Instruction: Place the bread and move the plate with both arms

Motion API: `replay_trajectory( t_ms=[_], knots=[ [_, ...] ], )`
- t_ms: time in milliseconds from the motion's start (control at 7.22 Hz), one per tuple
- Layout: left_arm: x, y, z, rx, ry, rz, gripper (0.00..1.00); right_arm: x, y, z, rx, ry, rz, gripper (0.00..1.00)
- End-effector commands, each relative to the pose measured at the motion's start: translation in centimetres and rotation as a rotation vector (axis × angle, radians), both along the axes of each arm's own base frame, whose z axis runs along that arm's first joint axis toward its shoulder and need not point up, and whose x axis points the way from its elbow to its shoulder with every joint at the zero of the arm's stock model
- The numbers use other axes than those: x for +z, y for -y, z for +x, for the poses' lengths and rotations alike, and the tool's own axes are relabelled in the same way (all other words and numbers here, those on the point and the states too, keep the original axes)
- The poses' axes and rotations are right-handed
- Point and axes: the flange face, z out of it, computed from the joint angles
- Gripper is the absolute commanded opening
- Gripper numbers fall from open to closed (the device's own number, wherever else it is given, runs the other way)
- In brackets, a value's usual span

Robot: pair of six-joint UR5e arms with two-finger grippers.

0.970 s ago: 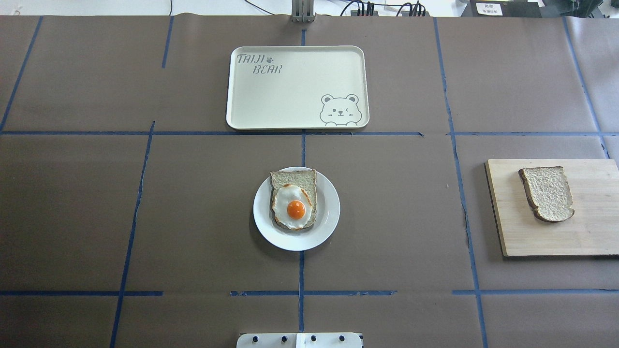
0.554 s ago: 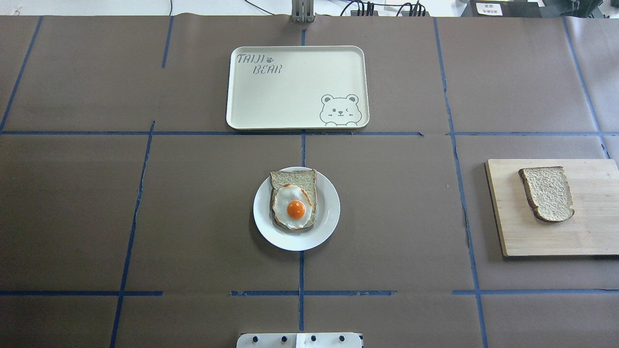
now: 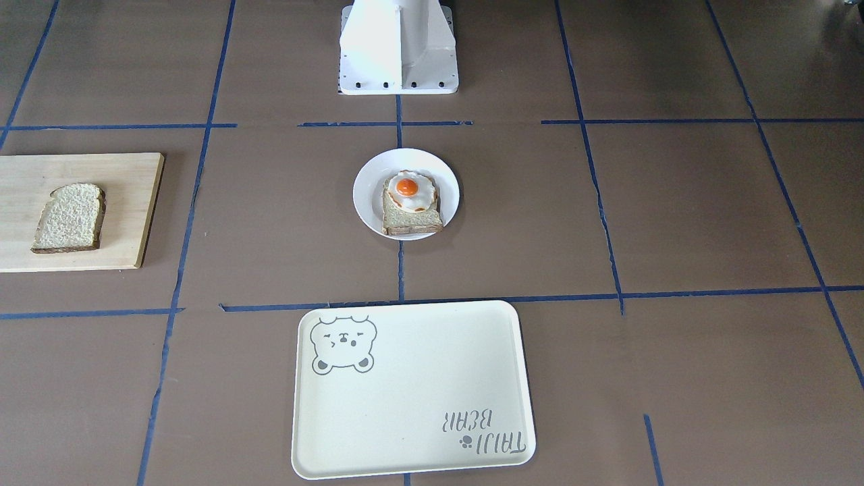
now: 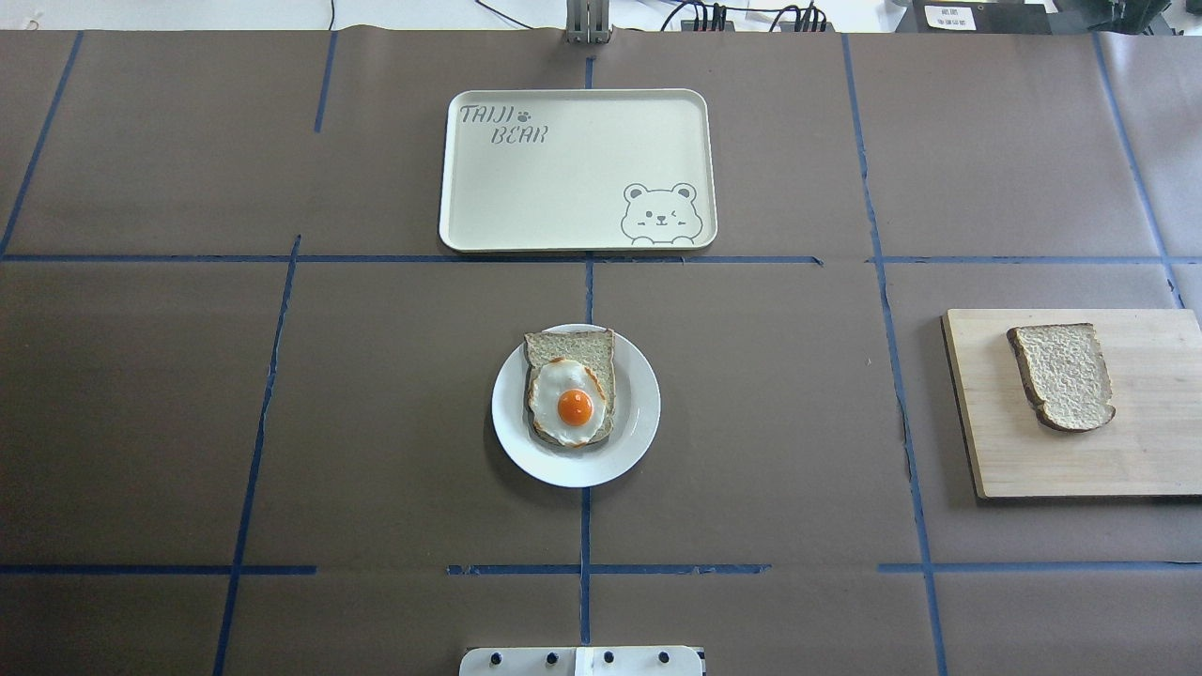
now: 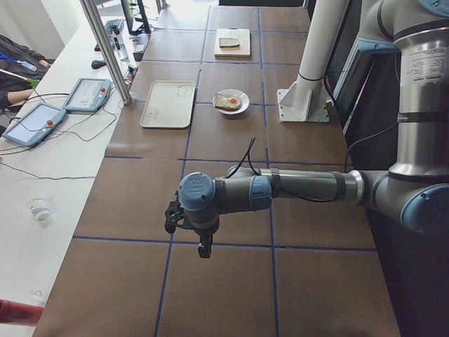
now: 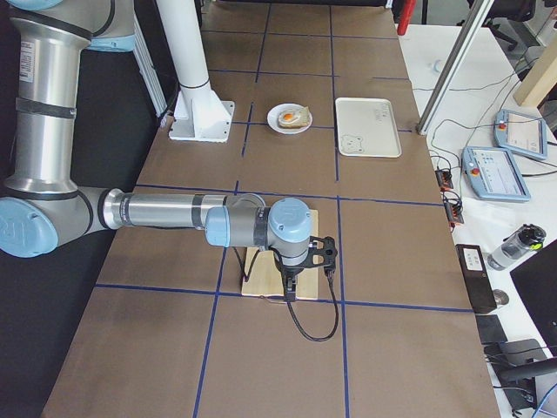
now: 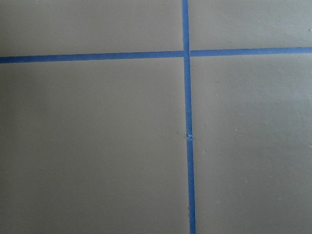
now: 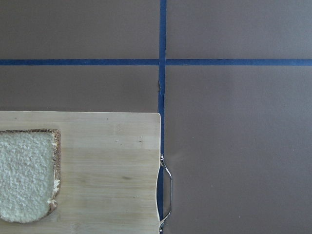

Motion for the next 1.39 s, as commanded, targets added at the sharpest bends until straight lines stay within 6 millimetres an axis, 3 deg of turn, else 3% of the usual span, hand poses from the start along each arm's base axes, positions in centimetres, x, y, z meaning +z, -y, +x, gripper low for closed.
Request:
replay_trajectory(
  t_ms=[0, 139, 277, 554, 693, 831, 1247],
  knots=[
    [-0.1, 0.1, 0.0, -0.002, 0.0, -0.001, 1.0, 0.4, 0.1, -0.1, 0.008, 0.005, -0.019, 1.0],
    [-0.2, 0.1, 0.0, -0.003, -0.002, -0.002, 1.0, -0.9, 1.7, -0.1, 0.007, 0.004, 0.014, 1.0],
    [-0.3, 0.1, 0.0, -0.006, -0.005, -0.001, 1.0, -3.8, 4.0, 0.1, 0.01, 0.004, 0.067, 1.0],
    [-0.2, 0.0, 0.1, -0.006, -0.008, -0.003, 1.0, -2.6, 3.6, -0.1, 0.015, 0.012, 0.041, 1.0],
    [-0.1, -0.1, 0.1, -0.006, -0.008, -0.005, 1.0, -2.4, 3.1, -1.3, 0.05, 0.016, -0.001, 1.0],
    [-0.1, -0.1, 0.1, -0.006, -0.009, -0.005, 1.0, -1.9, 2.0, -4.4, 0.078, 0.027, 0.014, 1.0],
    [-0.6, -0.1, 0.1, -0.006, -0.009, 0.006, 1.0, -2.7, -0.1, -16.2, 0.097, 0.059, -0.012, 1.0]
  ],
)
